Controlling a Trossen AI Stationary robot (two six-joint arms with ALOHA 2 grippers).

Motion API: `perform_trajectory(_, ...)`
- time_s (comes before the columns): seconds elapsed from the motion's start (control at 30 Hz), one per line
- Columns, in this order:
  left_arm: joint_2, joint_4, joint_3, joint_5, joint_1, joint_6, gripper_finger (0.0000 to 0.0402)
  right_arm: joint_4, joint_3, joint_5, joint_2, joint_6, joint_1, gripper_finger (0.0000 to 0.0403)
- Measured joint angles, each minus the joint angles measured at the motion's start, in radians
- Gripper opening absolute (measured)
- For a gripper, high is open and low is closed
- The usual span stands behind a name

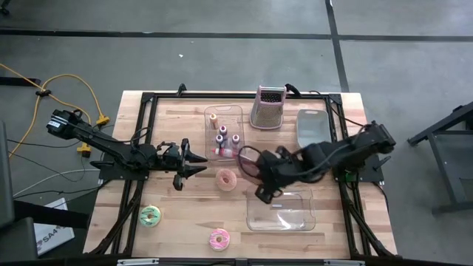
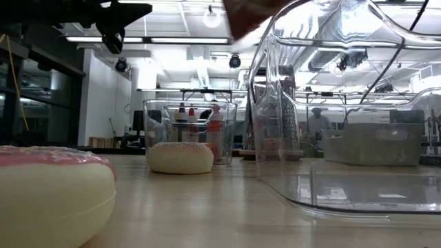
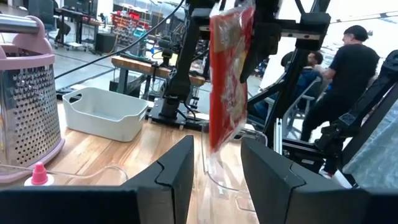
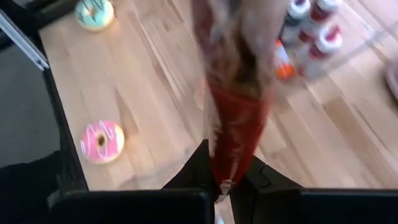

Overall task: Pick & Place Food Item
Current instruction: Put the popcorn bag into the bottom transparent bin

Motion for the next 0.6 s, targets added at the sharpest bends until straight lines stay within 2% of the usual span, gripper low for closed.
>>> perform_trajectory(0.23,0.0,0.0,0.0,0.0,0.0,0.0,0.0129,-0.136,0.0,0.056,0.001,0.169,0.124,0.001)
perform_trajectory(0.6,0.0,0.001,0.0,0.0,0.0,-0.017,0.0129,-0.253,0.0,0.079,0.026,0.317,0.248,0.001)
